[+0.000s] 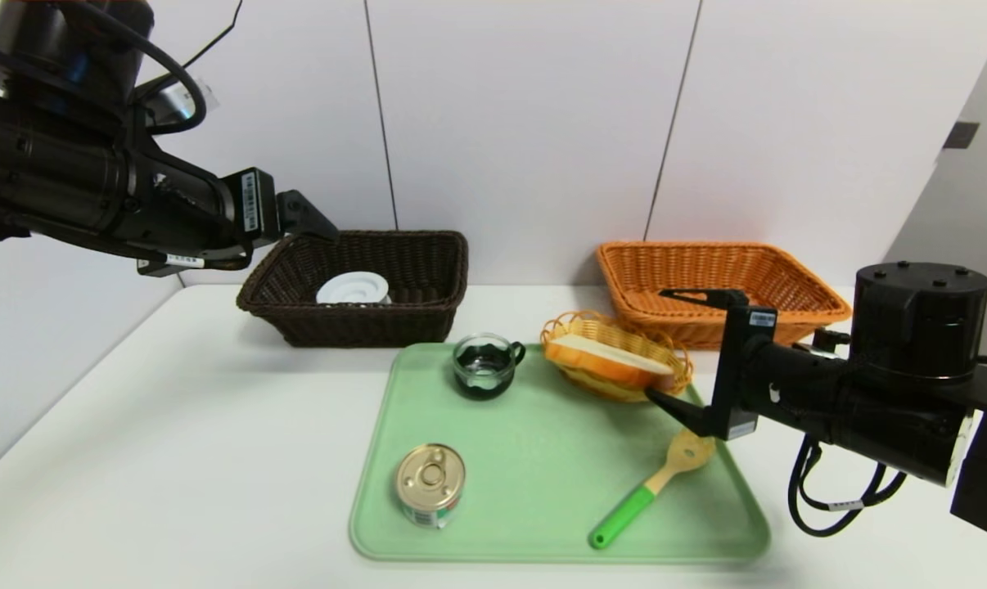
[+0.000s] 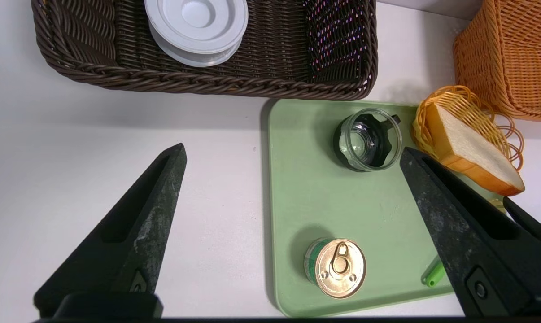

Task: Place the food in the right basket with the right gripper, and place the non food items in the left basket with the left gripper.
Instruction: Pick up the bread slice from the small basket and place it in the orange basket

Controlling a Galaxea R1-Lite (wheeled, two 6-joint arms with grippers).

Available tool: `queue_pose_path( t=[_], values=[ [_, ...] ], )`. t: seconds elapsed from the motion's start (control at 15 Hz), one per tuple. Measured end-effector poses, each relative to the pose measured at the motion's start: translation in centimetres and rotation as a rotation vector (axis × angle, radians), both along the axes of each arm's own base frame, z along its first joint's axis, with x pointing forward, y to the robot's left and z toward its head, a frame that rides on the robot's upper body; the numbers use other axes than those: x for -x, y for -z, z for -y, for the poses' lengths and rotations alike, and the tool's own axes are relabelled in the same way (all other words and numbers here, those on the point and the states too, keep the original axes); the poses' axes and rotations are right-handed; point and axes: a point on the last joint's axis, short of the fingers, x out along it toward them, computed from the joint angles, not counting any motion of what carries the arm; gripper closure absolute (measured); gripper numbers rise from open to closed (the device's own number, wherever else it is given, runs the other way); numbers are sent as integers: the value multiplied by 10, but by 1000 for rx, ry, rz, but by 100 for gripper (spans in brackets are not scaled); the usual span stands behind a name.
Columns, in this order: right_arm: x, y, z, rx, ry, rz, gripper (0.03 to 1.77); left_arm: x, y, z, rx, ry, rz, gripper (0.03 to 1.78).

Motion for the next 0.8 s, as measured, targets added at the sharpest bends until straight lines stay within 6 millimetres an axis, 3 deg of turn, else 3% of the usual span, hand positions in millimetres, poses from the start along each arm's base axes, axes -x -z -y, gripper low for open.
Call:
queue_pose_path(
  t=[0.8],
  values=[
    [-9,12,-4,19,16,-31,9,7,1,-3,-2,-1,-3,12]
  ],
)
